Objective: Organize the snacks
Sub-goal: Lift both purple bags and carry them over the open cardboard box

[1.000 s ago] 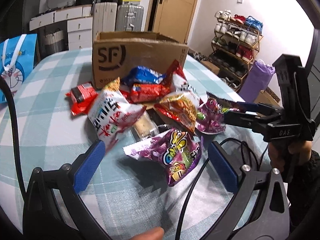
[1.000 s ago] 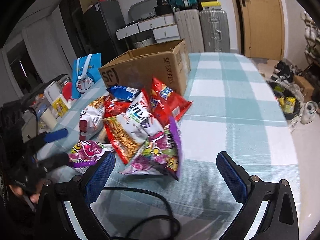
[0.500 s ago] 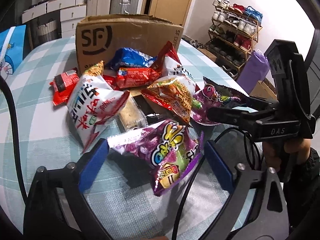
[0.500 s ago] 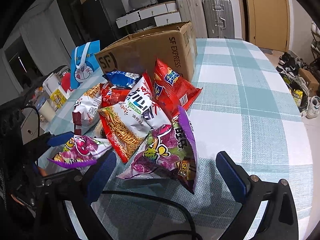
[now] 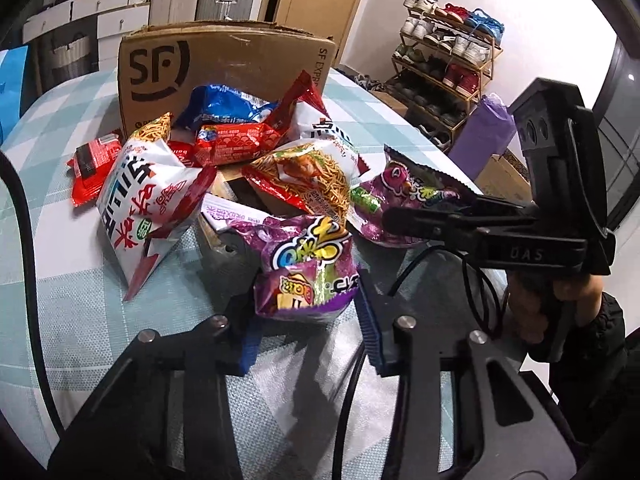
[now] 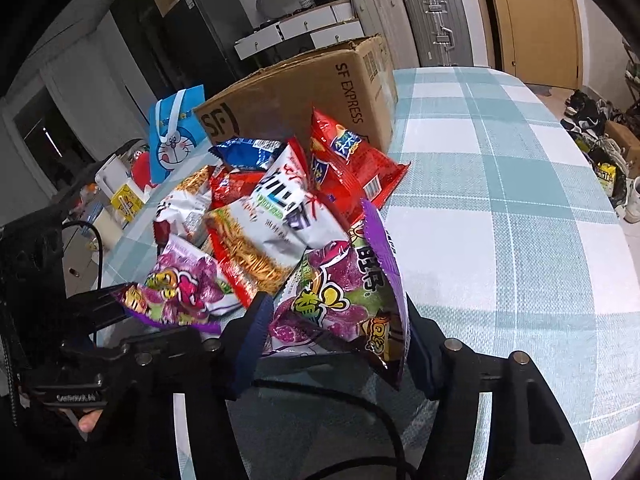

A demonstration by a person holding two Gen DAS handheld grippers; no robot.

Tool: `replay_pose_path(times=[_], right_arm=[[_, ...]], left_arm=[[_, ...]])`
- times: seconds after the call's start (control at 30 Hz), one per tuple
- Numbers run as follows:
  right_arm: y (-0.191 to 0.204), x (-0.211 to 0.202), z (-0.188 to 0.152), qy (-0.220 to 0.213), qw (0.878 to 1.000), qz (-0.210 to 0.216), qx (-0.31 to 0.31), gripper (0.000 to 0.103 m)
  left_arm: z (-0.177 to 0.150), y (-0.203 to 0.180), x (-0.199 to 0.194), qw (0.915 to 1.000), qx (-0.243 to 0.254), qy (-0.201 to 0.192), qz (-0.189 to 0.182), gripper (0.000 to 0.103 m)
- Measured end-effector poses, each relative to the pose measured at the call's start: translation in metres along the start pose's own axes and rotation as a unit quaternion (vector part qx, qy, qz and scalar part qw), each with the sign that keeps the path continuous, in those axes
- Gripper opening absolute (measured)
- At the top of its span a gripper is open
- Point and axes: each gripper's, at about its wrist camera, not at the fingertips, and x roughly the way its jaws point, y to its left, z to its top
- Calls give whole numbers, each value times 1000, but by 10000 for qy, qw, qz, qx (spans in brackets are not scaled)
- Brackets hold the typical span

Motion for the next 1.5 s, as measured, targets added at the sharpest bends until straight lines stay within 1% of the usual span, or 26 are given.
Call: replay_pose_path(times=[0.23, 0.33, 0.57, 0.73, 0.87, 1.13, 1.33, 1.47, 1.5], right_arm=[[2, -14, -13, -122, 9999, -72, -56, 57], [2, -22, -16, -223, 9997, -98, -51, 56], [7, -50, -16, -605, 9982, -12, -45, 56], [20, -70, 1, -948, 9952, 56, -239, 56], [29, -81, 20, -1143, 9929, 95, -306, 56], [38, -83, 59, -1322, 9904, 114, -379, 56], [44, -81, 86, -1404, 9891, 130, -421, 56], [45, -77, 105, -1445, 9886, 104, -404, 56], [45, -75, 109, -1451, 9886, 97, -400, 56]], left_arm=[[-2, -5, -8, 9999, 32, -136, -30, 37], [-4, -4, -15, 9997, -2, -252, -30, 37], [1, -5, -51, 9980, -10, -636, 44, 37], [21, 0, -78, 9956, 3, -921, 141, 37], [38, 6, -93, 9943, -12, -1045, 214, 37], [70, 28, -112, 9920, -81, -1209, 344, 37], [98, 40, -111, 9912, -77, -1267, 389, 37], [119, 55, -114, 9906, -88, -1315, 372, 37], [125, 52, -110, 9907, -90, -1303, 372, 37]])
